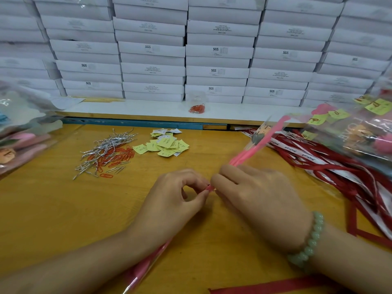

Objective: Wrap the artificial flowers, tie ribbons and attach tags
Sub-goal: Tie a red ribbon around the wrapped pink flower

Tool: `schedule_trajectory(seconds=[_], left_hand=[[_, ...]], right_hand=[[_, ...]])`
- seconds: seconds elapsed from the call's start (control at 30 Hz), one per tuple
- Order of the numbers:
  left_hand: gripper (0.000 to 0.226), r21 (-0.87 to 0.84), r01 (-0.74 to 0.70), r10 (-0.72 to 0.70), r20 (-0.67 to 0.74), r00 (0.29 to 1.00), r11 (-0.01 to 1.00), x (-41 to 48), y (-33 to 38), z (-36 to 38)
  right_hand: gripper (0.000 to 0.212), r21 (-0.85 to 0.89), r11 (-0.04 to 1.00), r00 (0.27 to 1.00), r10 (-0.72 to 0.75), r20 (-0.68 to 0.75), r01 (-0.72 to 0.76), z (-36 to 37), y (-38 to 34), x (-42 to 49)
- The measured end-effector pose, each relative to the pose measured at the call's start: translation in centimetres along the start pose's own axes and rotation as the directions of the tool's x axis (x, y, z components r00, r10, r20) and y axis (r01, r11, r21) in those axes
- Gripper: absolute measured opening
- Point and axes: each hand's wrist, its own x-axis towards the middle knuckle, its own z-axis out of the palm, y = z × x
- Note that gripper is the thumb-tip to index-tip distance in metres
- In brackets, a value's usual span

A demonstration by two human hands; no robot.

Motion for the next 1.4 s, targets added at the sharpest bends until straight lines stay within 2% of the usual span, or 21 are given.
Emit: schedule_trajectory(seconds=[0.1,0.23,0.3,0.37,0.47,0.53,0.57,0.6,0.63,0.7,0.77,0.83,0.87,0.93,1.0,1.07,1.13,1.23,1.3,1.4], left_hand=[[0.014,0.005,0.003,-0.003,0.009,1.000,1.000,0.0,0.0,0.0],[0.013,-0.006,0.012,-0.012,-0.003,1.000,1.000,0.0,0.0,0.1],[0.012,-0.008,0.008,-0.008,-0.006,1.000,1.000,-0.1,0.0,0.1],[0.012,-0.011,0.004,-0.004,-0.012,1.000,1.000,-0.1,0.1,0.1],[0.013,-0.010,-0.003,0.003,-0.023,1.000,1.000,-0.1,0.1,0.0],[0.013,-0.007,-0.018,0.018,-0.033,0.999,1.000,-0.2,0.1,0.0],[0.014,-0.005,-0.028,0.027,-0.040,0.999,1.000,-0.2,0.1,0.0],[0.014,-0.003,-0.037,0.037,-0.048,0.998,0.999,-0.2,0.1,0.0],[0.014,-0.001,-0.045,0.045,-0.055,0.997,0.999,-0.1,0.1,0.0],[0.014,0.002,-0.059,0.059,-0.066,0.996,0.998,-0.2,0.1,0.0],[0.014,0.003,-0.075,0.075,-0.081,0.994,0.997,-0.3,0.1,0.0],[0.014,0.006,-0.095,0.095,-0.097,0.991,0.995,-0.3,0.1,-0.1],[0.014,0.013,-0.107,0.108,-0.105,0.989,0.994,-0.3,0.2,-0.1],[0.014,0.033,-0.137,0.140,-0.115,0.983,0.990,-0.3,0.4,-0.1],[0.014,0.039,-0.155,0.159,-0.116,0.980,0.987,-0.4,0.4,-0.2],[0.014,0.021,-0.150,0.151,-0.115,0.982,0.988,-0.4,0.4,-0.1],[0.013,-0.004,-0.128,0.127,-0.111,0.986,0.992,-0.3,0.3,-0.1],[0.014,-0.030,-0.104,0.100,-0.104,0.989,0.994,-0.2,0.3,-0.1],[0.014,-0.032,-0.100,0.096,-0.105,0.990,0.995,-0.2,0.3,-0.1],[0.015,-0.034,-0.089,0.084,-0.118,0.989,0.995,-0.2,0.2,-0.1]], right_hand=[[0.019,0.032,0.999,0.999,-0.027,0.034,0.026,-0.2,0.2,0.0],[0.013,0.119,0.992,0.987,0.023,0.162,-0.043,-0.4,0.3,0.1],[0.009,0.188,0.974,0.970,0.084,0.229,-0.129,-0.3,0.5,0.3],[0.020,0.270,0.941,0.960,0.137,0.245,-0.204,-0.2,0.8,0.2],[0.011,0.443,0.854,0.958,0.201,0.204,-0.274,-0.1,0.9,0.2],[0.008,0.563,0.757,0.943,0.252,0.219,-0.333,0.5,1.1,0.2],[0.011,0.637,0.674,0.927,0.292,0.236,-0.374,0.9,1.2,0.2],[0.012,0.723,0.541,0.899,0.335,0.282,-0.429,1.1,1.2,0.2],[0.011,0.794,0.364,0.859,0.364,0.361,-0.488,1.3,1.3,0.2],[0.009,0.811,-0.008,0.760,0.343,0.552,-0.585,1.7,1.2,0.1],[0.007,0.709,-0.323,0.667,0.250,0.702,-0.626,1.9,1.0,0.2],[0.010,0.537,-0.590,0.594,0.116,0.796,-0.603,1.9,1.0,0.4],[0.010,0.427,-0.695,0.562,0.040,0.826,-0.578,1.8,1.0,0.6],[0.006,0.222,-0.820,0.519,-0.105,0.848,-0.528,1.6,1.1,0.7],[0.005,0.149,-0.853,0.523,-0.160,0.837,-0.500,1.5,1.0,0.8],[0.006,0.262,-0.822,0.552,-0.076,0.830,-0.506,1.6,0.9,0.7],[0.014,0.480,-0.699,0.600,0.091,0.795,-0.530,2.1,0.9,0.6],[0.012,0.720,-0.441,0.680,0.279,0.678,-0.536,2.4,1.0,0.3],[0.008,0.808,-0.311,0.733,0.344,0.586,-0.500,2.4,1.1,0.2],[0.004,0.872,-0.182,0.780,0.390,0.489,-0.455,2.4,0.9,0.1]])
